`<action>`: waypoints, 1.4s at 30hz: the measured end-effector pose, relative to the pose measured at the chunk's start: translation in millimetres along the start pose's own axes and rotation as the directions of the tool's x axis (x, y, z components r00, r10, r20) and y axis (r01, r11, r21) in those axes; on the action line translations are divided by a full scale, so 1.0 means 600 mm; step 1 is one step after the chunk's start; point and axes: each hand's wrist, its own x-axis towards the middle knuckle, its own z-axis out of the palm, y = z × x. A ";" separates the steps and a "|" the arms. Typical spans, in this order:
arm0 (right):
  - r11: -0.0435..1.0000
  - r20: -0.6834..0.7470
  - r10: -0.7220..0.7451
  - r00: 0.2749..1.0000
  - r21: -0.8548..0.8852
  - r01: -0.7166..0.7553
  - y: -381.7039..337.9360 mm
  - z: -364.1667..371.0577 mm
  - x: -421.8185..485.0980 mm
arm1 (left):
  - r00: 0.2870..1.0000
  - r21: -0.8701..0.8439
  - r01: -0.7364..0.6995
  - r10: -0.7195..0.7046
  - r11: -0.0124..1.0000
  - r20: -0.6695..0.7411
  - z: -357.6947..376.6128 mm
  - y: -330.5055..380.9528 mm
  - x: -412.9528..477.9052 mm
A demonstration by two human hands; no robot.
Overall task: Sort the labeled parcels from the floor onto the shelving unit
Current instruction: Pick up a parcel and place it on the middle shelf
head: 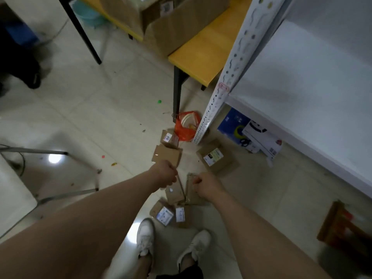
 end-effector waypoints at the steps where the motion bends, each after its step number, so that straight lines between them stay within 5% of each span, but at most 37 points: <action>1: 1.000 0.002 0.006 1.000 0.011 -0.006 0.010 0.010 0.018 | 1.000 -0.011 0.010 -0.010 1.000 0.011 0.007 -0.011 0.019; 12: 0.983 0.003 0.078 0.997 0.168 -0.077 0.046 0.132 0.343 | 0.999 -0.107 0.038 -0.040 0.994 -0.021 0.034 -0.127 0.316; 21: 0.959 -0.019 0.102 0.995 0.266 -0.093 0.091 0.260 0.640 | 0.916 -0.104 0.015 -0.055 0.995 -0.396 0.067 -0.248 0.637; 26: 0.871 -0.003 0.136 0.991 0.477 -0.118 0.113 0.334 0.761 | 0.898 -0.246 -0.055 -0.060 0.968 -0.435 0.065 -0.308 0.776; 29: 0.707 0.080 0.139 0.987 0.690 -0.156 0.115 0.364 0.787 | 0.939 -0.448 -0.091 -0.073 0.890 -0.336 0.064 -0.328 0.821; 35: 0.467 0.222 0.103 0.970 0.850 -0.244 0.138 0.310 0.709 | 0.981 -0.692 0.127 -0.195 0.711 -0.020 0.068 -0.298 0.752; 38: 0.420 0.102 0.117 0.988 0.896 -0.142 0.154 0.257 0.646 | 0.989 -0.831 0.137 -0.121 0.539 0.084 0.065 -0.267 0.695; 42: 0.348 -0.082 0.051 0.995 0.936 0.060 0.150 0.198 0.573 | 0.985 -0.952 0.039 0.151 0.304 0.088 0.090 -0.230 0.638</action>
